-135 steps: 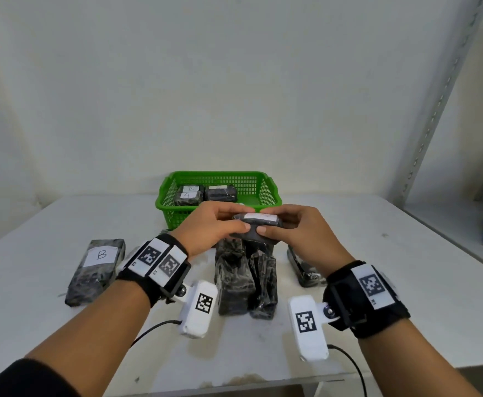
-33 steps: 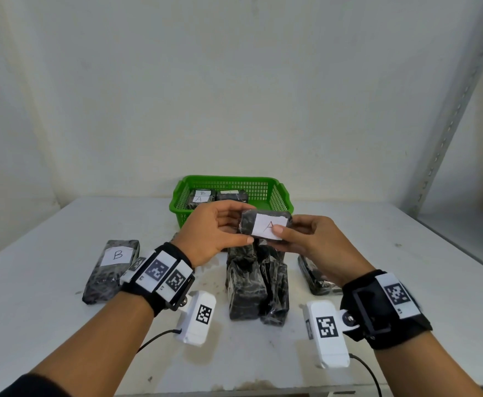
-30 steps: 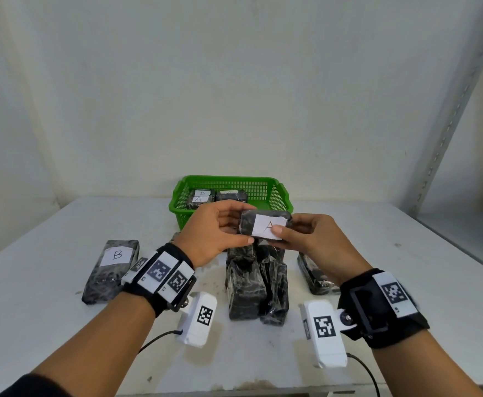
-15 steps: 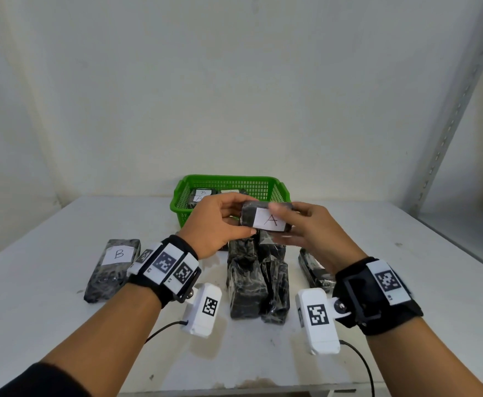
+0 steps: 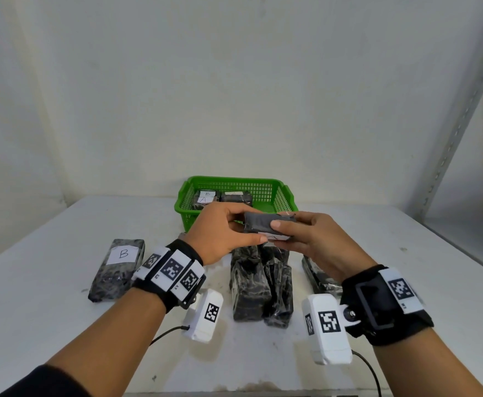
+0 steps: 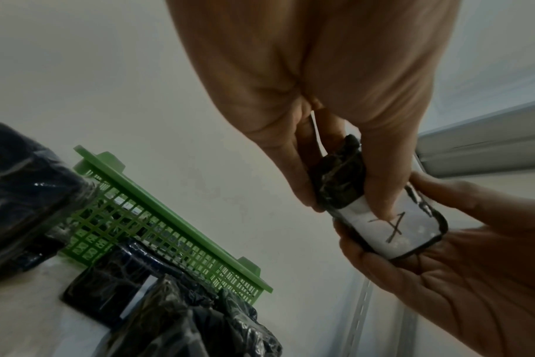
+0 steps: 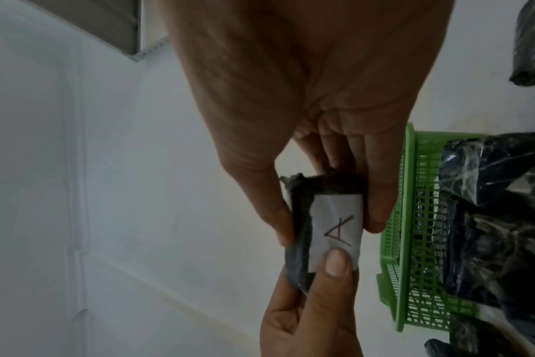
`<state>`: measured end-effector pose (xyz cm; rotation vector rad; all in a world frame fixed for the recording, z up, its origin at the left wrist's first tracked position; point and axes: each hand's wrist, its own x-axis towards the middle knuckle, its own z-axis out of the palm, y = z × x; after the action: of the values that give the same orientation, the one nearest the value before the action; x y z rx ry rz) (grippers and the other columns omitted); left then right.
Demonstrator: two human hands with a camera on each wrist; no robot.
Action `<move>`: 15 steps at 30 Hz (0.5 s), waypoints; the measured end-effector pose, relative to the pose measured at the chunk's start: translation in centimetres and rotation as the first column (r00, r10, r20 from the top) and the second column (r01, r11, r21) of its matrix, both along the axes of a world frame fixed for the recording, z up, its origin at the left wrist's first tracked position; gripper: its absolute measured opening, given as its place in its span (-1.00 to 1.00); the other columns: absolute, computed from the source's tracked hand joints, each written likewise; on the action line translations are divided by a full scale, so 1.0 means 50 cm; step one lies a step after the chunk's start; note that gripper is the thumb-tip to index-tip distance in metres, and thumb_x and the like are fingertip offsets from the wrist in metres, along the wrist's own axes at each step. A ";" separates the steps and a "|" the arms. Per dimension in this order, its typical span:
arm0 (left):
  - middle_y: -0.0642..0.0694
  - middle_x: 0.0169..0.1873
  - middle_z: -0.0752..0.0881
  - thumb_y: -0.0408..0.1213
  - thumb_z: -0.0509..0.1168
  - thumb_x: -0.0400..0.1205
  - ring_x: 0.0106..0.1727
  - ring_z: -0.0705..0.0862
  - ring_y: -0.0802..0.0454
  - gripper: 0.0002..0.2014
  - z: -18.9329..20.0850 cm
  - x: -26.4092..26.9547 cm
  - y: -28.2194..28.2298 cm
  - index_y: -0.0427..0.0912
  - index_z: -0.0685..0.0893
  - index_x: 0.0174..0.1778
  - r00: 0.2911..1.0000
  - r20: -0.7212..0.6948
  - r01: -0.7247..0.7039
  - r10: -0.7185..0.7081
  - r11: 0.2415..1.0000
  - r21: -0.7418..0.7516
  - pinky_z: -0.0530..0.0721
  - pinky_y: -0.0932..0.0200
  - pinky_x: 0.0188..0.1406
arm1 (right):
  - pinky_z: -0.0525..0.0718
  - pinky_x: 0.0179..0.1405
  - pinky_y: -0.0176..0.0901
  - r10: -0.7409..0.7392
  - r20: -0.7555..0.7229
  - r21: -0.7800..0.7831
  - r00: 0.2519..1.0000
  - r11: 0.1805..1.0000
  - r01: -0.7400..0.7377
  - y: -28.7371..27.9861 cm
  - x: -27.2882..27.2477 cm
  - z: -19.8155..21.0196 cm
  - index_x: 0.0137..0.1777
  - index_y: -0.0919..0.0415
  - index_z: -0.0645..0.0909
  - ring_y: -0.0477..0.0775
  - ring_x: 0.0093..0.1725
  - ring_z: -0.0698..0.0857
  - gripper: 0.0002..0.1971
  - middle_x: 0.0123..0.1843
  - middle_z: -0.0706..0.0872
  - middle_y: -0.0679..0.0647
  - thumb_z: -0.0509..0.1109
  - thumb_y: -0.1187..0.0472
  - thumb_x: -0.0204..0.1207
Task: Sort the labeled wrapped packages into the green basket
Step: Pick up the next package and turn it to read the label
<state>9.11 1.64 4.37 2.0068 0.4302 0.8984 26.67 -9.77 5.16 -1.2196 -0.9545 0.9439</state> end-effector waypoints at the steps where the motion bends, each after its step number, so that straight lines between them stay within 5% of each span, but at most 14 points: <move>1: -0.05 -0.02 0.86 -0.33 0.64 0.39 -0.02 0.85 0.03 -0.58 0.001 0.001 -0.002 -0.15 0.79 0.17 1.000 -0.002 0.004 -0.004 1.000 0.006 0.81 -0.04 0.09 | 0.88 0.05 -0.16 0.001 0.006 -0.005 1.000 1.000 -0.001 0.001 -0.002 0.000 0.24 0.46 0.74 0.27 0.16 0.88 -0.65 0.19 0.86 0.38 0.63 0.31 0.51; 8: -0.06 0.02 0.85 -0.38 0.64 0.38 0.01 0.85 0.02 -0.53 0.005 -0.001 -0.011 -0.19 0.77 0.22 0.999 0.004 0.040 -0.040 0.999 -0.006 0.81 -0.04 0.10 | 0.89 0.04 -0.09 -0.036 0.071 -0.014 0.997 0.999 0.037 0.000 0.004 -0.002 0.23 0.51 0.73 0.32 0.14 0.89 -0.57 0.14 0.87 0.39 0.69 0.31 0.43; 11: -0.05 0.01 0.85 -0.36 0.64 0.38 0.02 0.85 0.03 -0.54 0.005 0.001 -0.014 -0.18 0.78 0.21 0.999 -0.002 0.044 -0.044 0.999 0.011 0.81 -0.02 0.10 | 0.89 0.11 -0.02 -0.007 0.066 -0.042 0.998 0.999 0.009 0.000 0.004 0.002 0.24 0.44 0.72 0.26 0.13 0.90 -0.38 0.17 0.86 0.33 0.77 0.18 0.20; 15: -0.01 0.02 0.85 -0.35 0.66 0.36 0.03 0.84 0.06 -0.52 0.002 0.011 -0.021 -0.14 0.78 0.21 0.999 -0.007 0.044 -0.044 0.998 0.036 0.81 -0.03 0.11 | 0.86 0.20 0.13 -0.118 0.208 -0.016 0.971 0.992 0.124 0.009 0.000 -0.007 0.12 0.33 0.80 0.23 0.03 0.92 -0.53 0.04 0.90 0.27 0.81 0.19 0.25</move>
<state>9.68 0.60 4.47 2.0449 0.3747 0.8784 26.67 -9.32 4.81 -1.4049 -1.0193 0.7469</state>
